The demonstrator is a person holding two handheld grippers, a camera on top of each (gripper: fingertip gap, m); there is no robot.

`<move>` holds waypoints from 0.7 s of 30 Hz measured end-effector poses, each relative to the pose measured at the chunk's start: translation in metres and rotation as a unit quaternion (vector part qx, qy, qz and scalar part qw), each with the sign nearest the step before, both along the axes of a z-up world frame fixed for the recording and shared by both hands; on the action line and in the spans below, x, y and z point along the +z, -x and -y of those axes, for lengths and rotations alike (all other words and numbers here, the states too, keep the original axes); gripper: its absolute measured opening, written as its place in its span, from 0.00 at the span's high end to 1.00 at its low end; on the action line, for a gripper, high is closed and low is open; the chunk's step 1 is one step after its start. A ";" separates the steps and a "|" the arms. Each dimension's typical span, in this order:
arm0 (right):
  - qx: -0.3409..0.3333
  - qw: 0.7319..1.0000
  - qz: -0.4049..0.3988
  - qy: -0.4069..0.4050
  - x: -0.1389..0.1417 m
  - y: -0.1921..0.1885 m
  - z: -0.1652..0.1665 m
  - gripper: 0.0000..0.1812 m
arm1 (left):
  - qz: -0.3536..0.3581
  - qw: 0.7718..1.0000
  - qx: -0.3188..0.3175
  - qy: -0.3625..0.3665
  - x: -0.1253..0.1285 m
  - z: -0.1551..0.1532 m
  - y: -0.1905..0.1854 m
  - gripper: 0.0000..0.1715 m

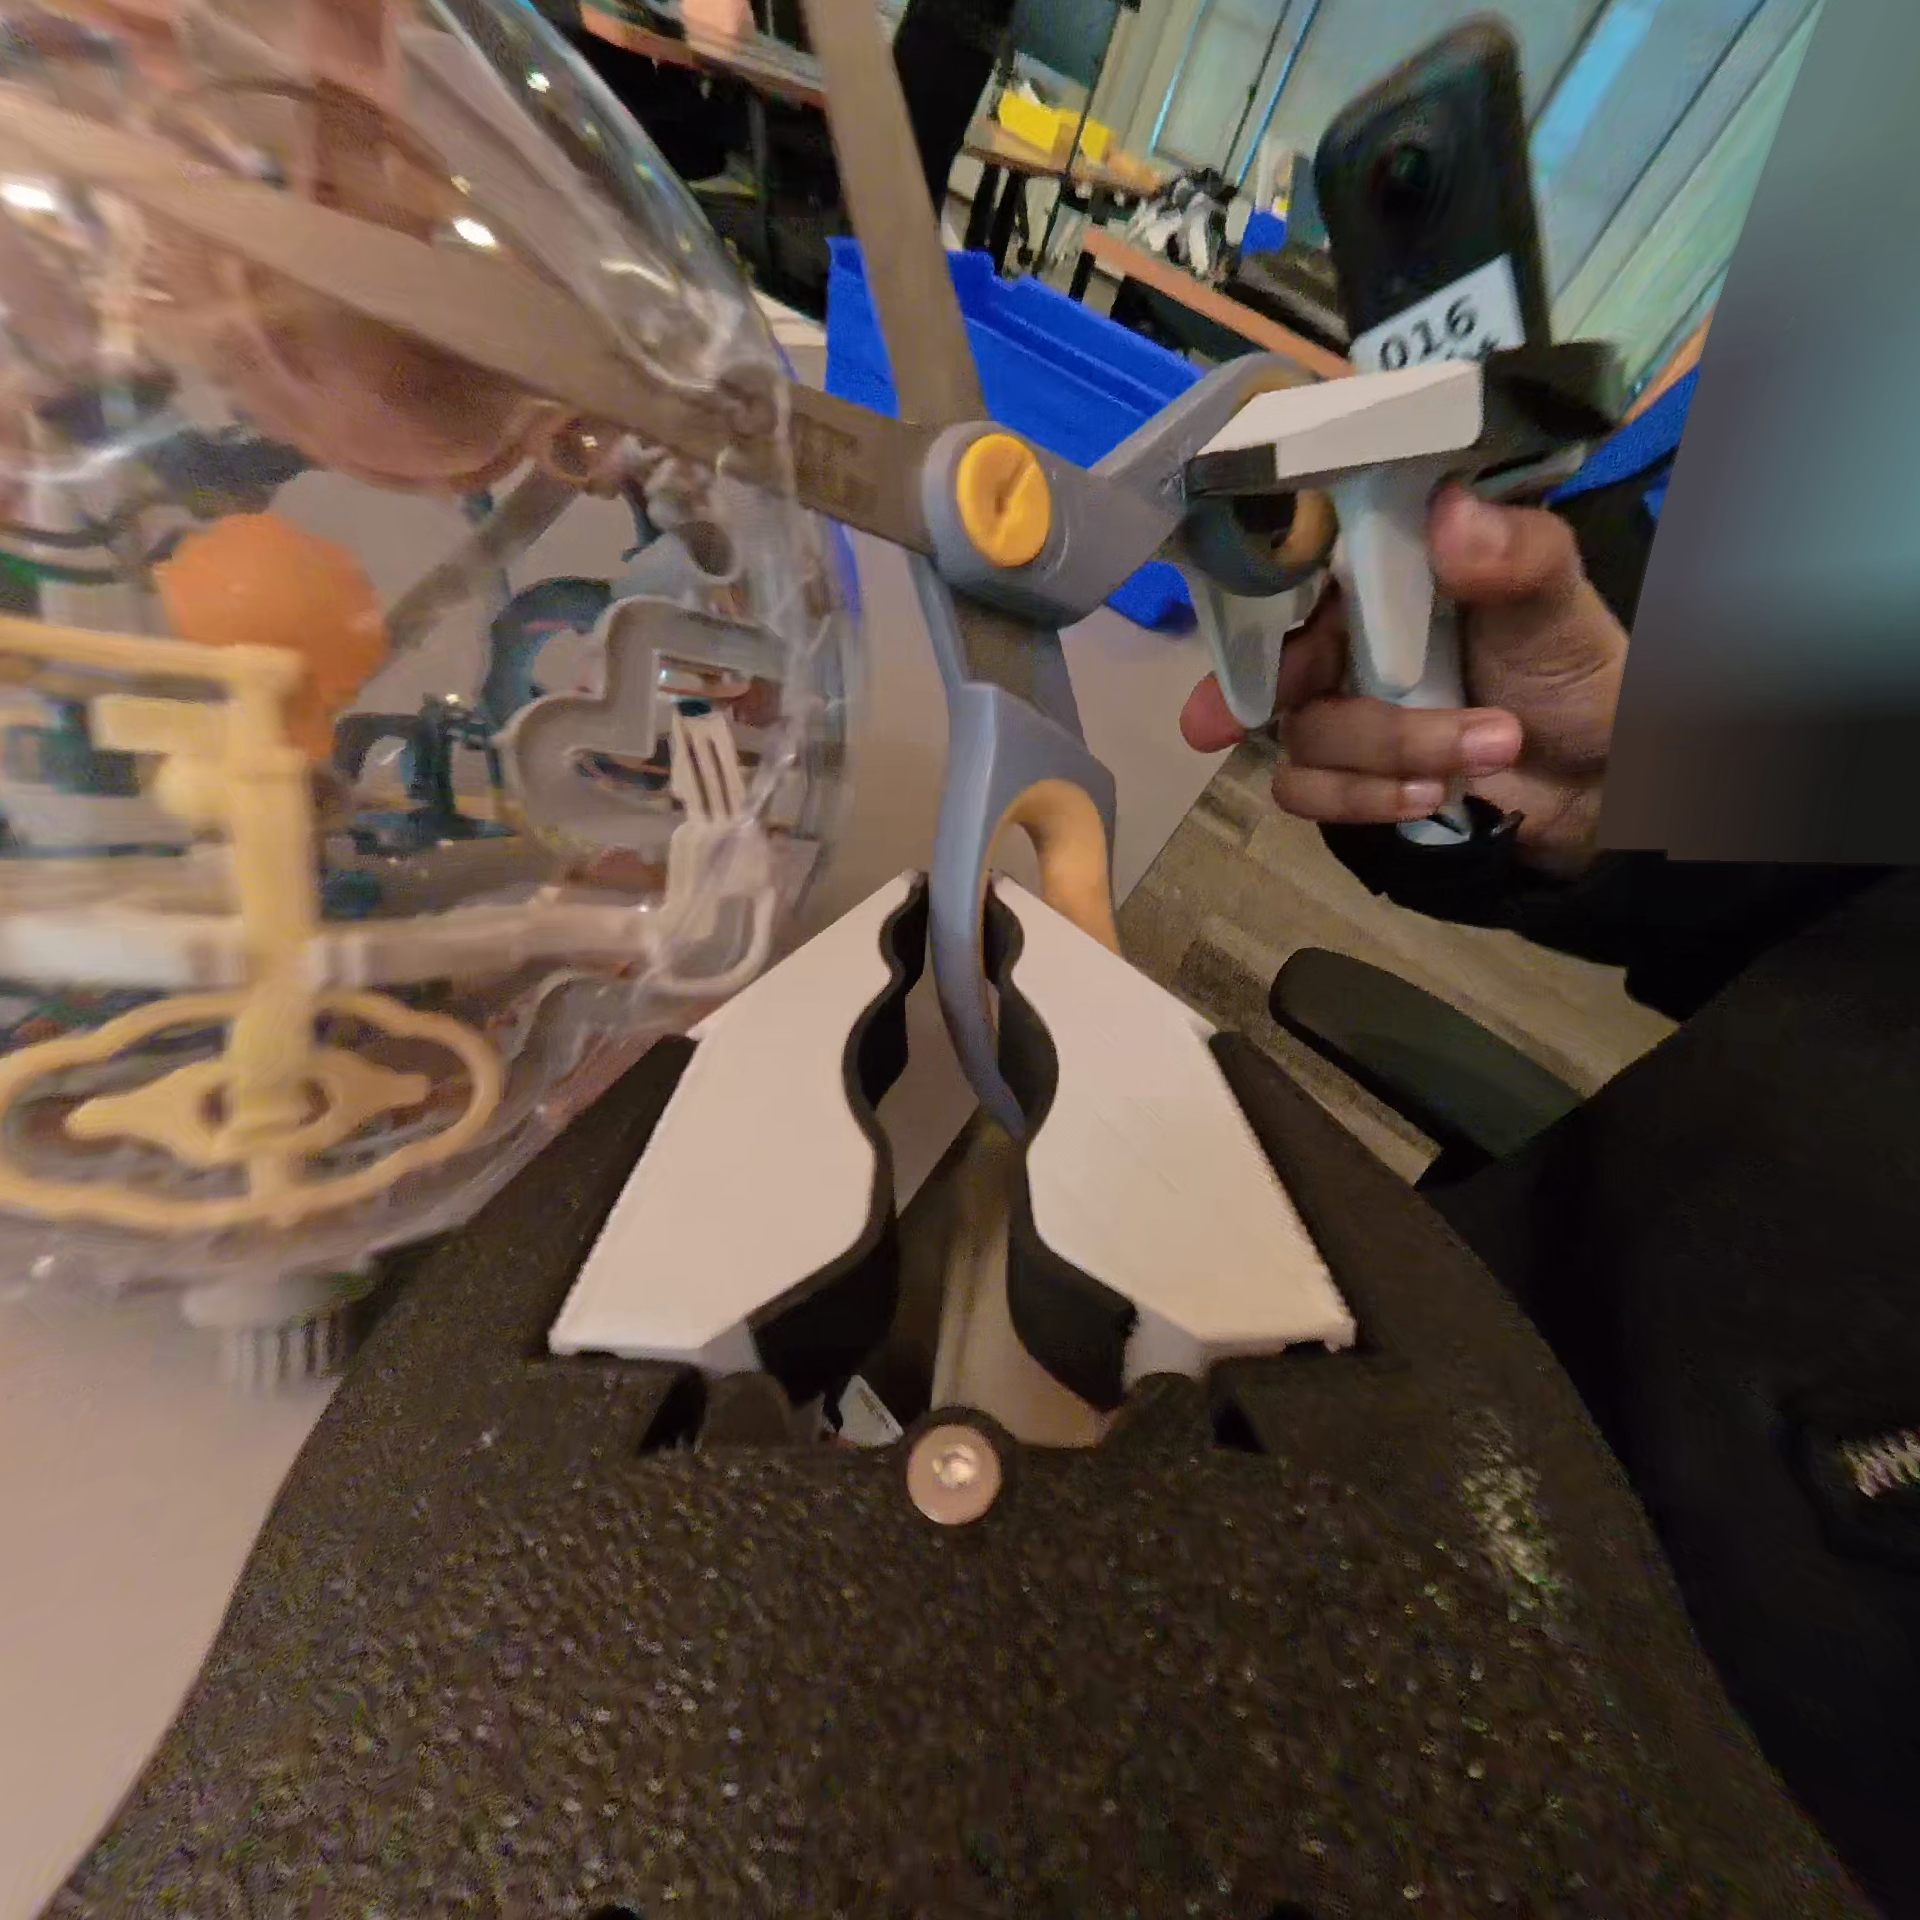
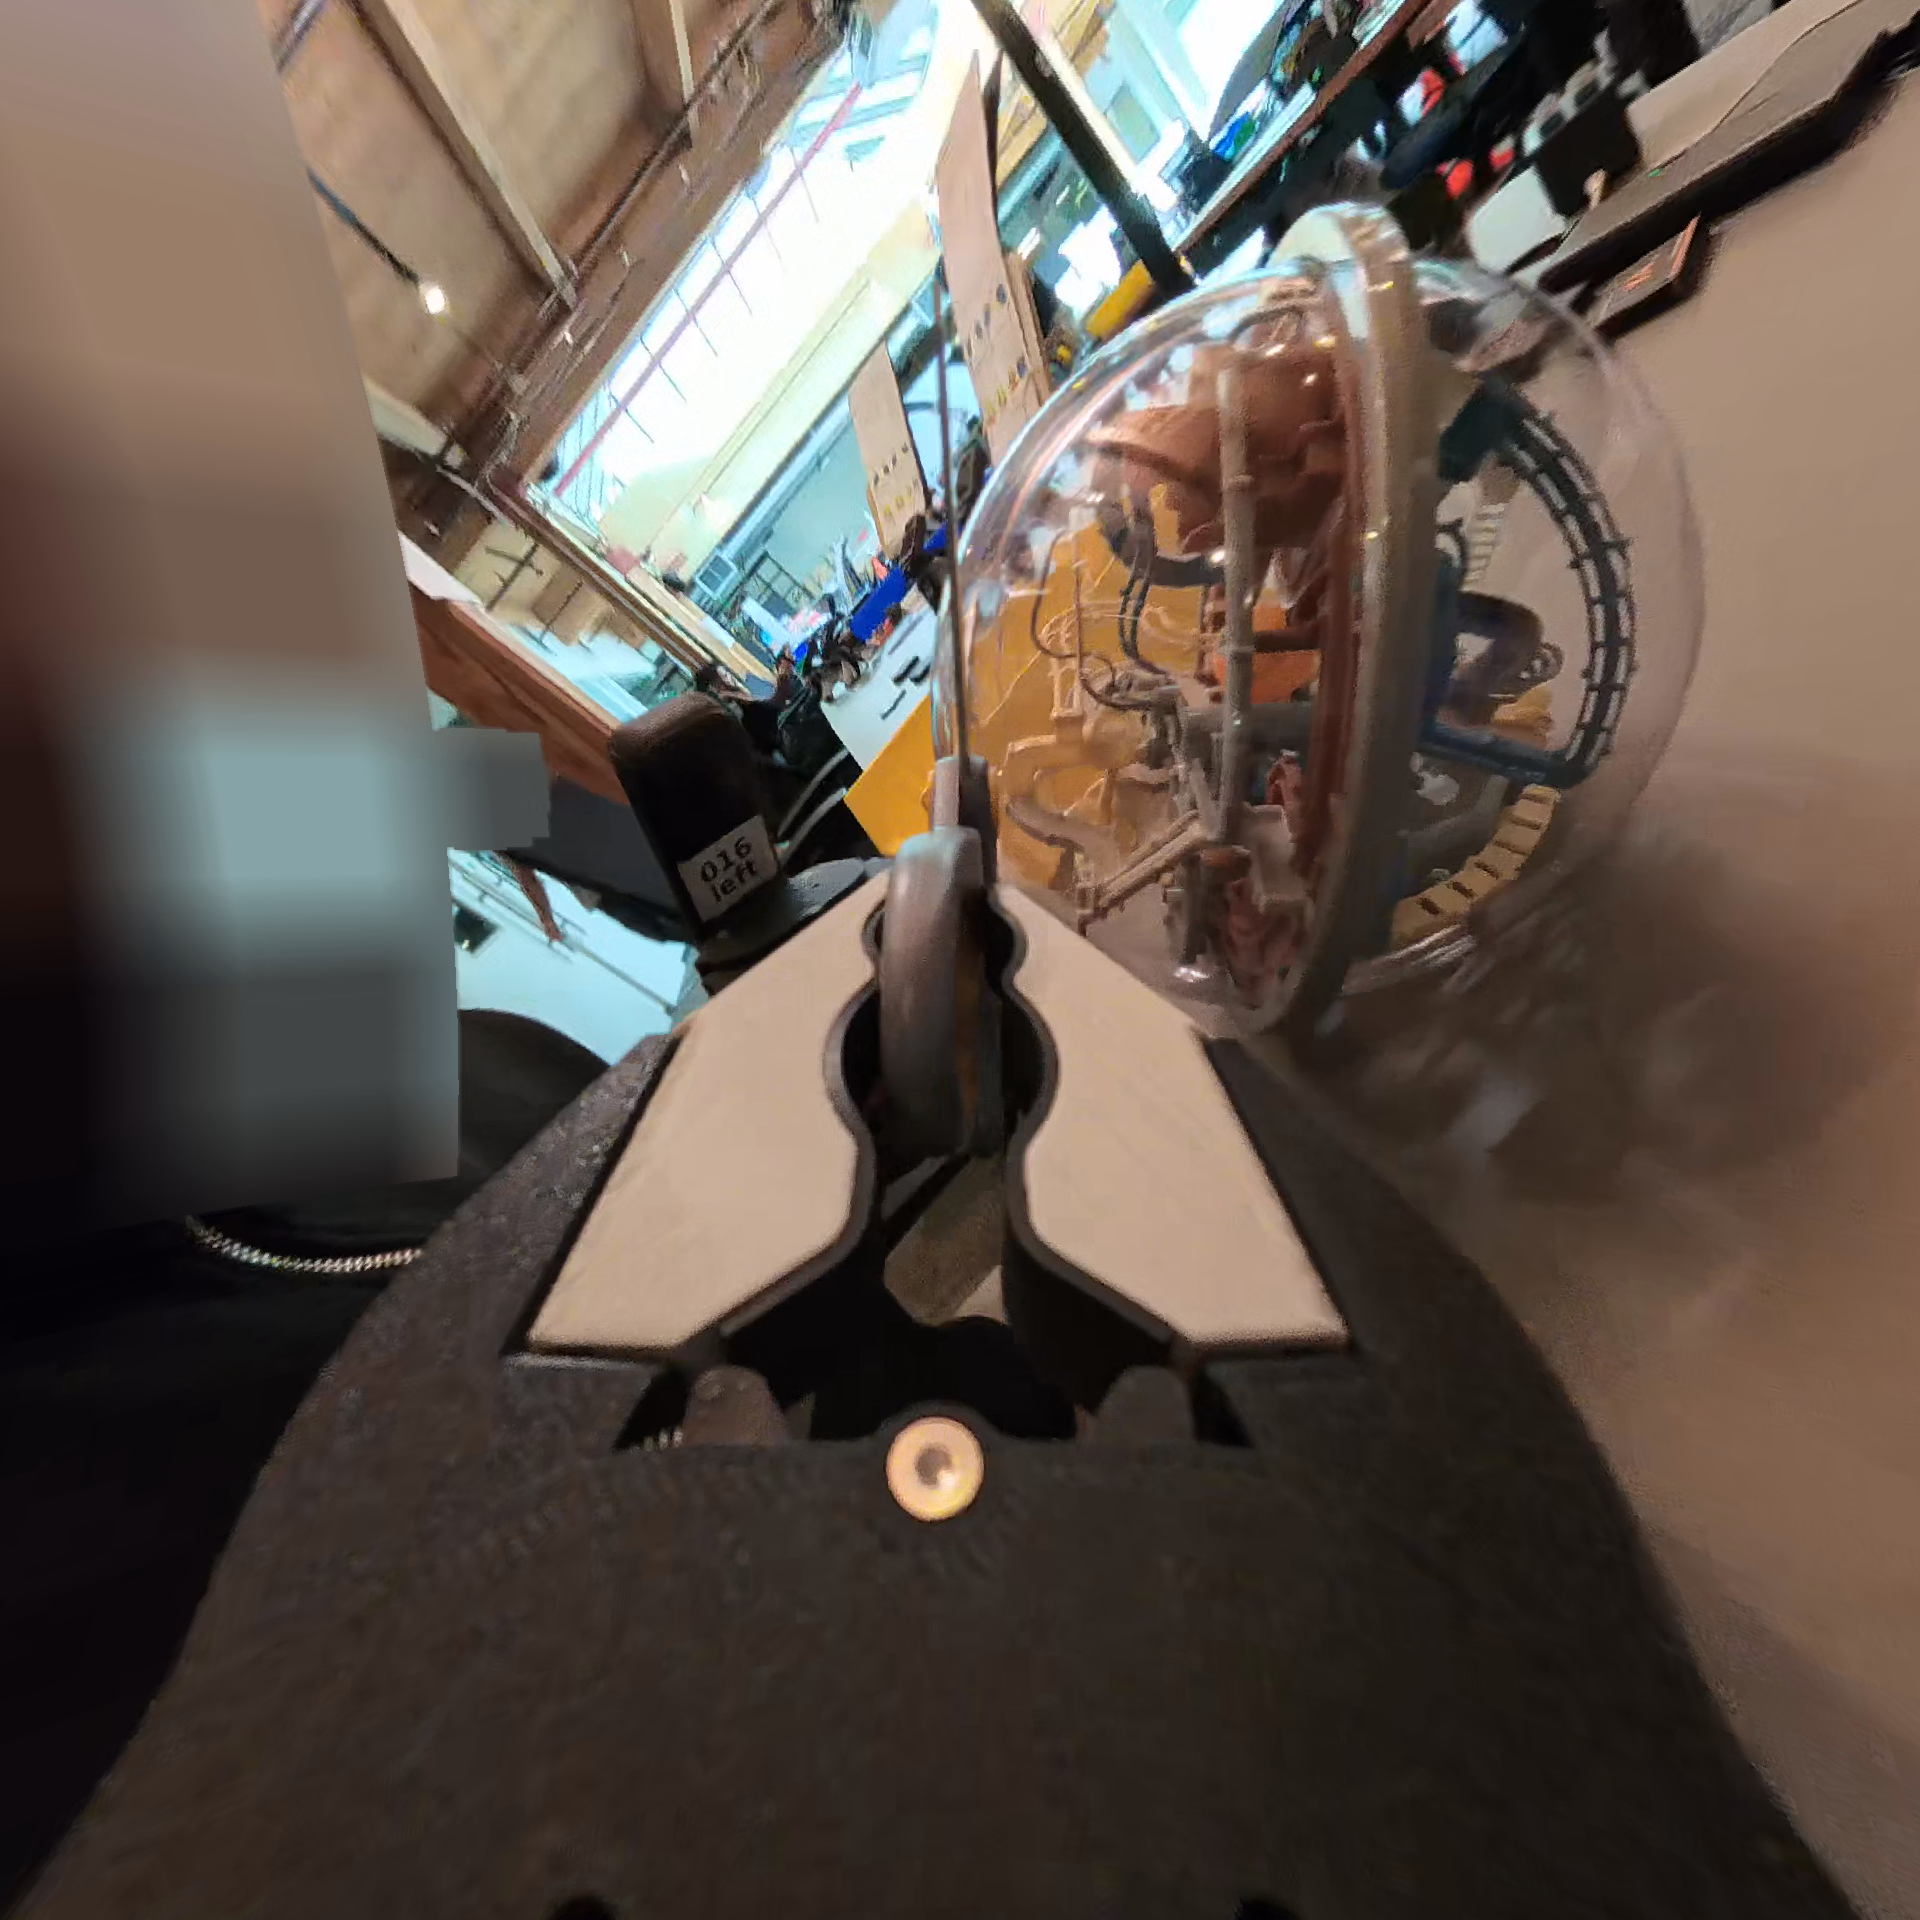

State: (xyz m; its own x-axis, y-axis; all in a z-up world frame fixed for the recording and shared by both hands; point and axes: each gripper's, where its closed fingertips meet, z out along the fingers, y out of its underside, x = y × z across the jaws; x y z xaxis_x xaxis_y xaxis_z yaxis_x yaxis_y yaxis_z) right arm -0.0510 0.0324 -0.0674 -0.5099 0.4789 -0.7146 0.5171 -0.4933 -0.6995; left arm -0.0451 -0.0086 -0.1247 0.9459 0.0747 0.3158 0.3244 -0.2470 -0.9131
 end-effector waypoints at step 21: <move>-0.113 0.990 -0.080 0.037 0.004 -0.006 -0.031 0.94 | -0.181 0.967 0.178 0.010 0.096 0.027 0.151 0.52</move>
